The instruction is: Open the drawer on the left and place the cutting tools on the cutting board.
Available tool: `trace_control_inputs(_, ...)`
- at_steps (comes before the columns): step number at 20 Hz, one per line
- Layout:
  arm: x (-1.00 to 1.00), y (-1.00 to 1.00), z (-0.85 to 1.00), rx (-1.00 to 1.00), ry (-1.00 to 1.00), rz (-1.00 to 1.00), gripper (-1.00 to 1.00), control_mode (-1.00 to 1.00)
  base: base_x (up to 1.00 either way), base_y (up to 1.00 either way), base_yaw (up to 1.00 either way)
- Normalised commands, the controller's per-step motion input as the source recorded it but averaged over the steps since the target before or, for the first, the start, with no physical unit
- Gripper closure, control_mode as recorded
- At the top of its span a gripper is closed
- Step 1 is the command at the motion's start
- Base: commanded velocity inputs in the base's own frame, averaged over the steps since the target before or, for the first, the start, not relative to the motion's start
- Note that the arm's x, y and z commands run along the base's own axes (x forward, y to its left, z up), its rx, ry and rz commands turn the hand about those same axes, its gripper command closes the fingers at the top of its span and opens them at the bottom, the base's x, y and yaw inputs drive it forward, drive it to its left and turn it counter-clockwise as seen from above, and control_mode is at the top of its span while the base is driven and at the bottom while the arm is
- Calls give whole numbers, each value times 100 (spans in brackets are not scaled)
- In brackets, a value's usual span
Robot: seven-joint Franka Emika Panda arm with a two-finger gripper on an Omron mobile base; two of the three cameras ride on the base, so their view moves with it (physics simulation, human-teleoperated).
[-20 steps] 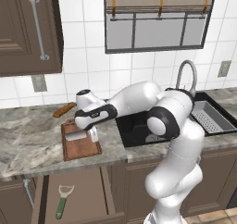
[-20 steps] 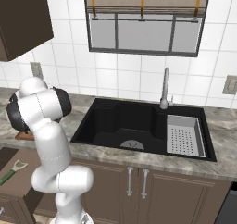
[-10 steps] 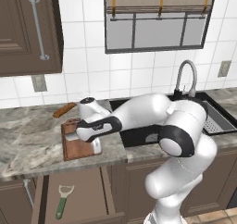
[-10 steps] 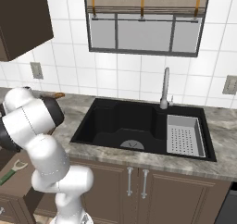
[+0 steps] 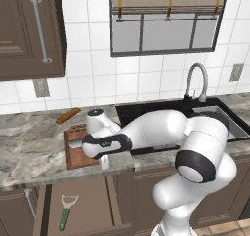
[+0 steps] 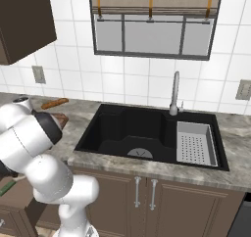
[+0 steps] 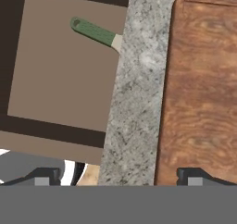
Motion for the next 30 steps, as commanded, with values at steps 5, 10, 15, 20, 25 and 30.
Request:
trace_control_inputs(5, -2, 0, 0, 0, 0, 0, -100, -100, 0, 0, 0)
trace_control_inputs(10, -7, 0, 0, 2, 1, 0, -100, -100, 0, 0, 0)
trace_control_inputs(15, -14, 0, 0, 5, 1, 0, -100, -100, 0, 0, 0)
trace_control_inputs(20, -26, 0, 0, 3, 1, -2, -100, -100, 0, 0, 0)
trace_control_inputs(25, -24, 2, 0, 0, 3, -5, -100, -100, 0, 0, 0)
trace_control_inputs(30, -16, 4, 0, 0, 8, -8, -100, -100, 0, 0, 0)
